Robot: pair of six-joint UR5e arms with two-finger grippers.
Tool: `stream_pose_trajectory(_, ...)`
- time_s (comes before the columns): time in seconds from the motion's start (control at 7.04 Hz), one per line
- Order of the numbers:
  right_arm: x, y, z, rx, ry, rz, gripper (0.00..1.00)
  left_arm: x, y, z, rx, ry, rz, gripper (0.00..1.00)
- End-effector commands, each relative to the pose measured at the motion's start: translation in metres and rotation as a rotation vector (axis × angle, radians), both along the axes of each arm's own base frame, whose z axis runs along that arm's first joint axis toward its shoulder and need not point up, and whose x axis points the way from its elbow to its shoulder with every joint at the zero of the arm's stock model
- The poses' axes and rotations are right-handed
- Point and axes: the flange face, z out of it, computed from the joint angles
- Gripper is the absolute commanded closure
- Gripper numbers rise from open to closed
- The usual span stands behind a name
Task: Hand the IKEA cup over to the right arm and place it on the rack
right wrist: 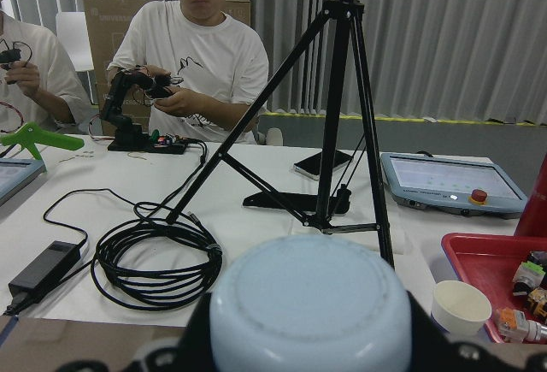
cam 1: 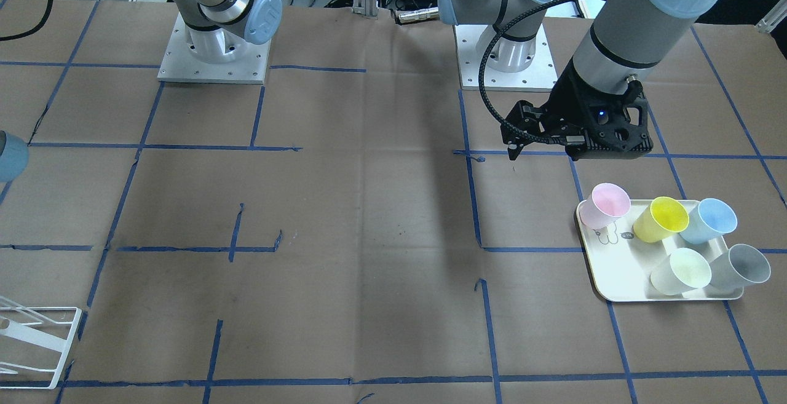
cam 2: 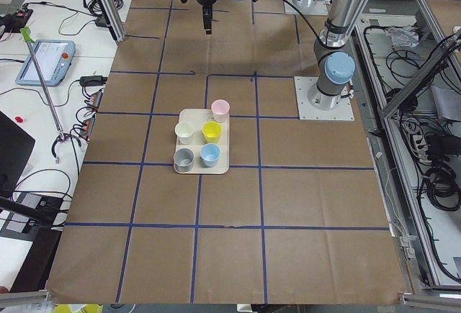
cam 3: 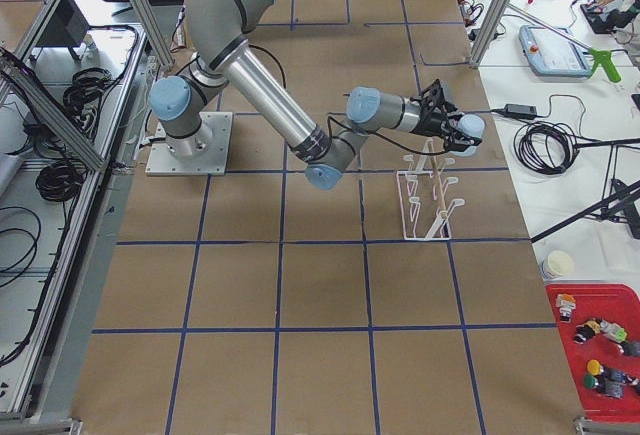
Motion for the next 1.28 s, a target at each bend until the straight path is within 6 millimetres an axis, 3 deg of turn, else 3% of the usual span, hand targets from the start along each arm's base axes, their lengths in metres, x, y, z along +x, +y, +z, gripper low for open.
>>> stream_pose_trajectory(0.0, -0.002, -0.003, -0.019, 0.006, -0.024, -0.008, 0.66, 0.0, 0.002, 0.004, -0.003, 0.0, -0.004, 0.01)
stream_pose_trajectory(0.71, 0.008, 0.006, -0.054, 0.018, -0.032, -0.005, 0.68, 0.0, 0.004, 0.007, -0.008, 0.0, -0.005, 0.01)
stream_pose_trajectory(1.14, 0.009, 0.01, -0.065, 0.039, -0.045, -0.007, 0.68, -0.001, 0.005, 0.007, -0.008, 0.0, -0.008, 0.01)
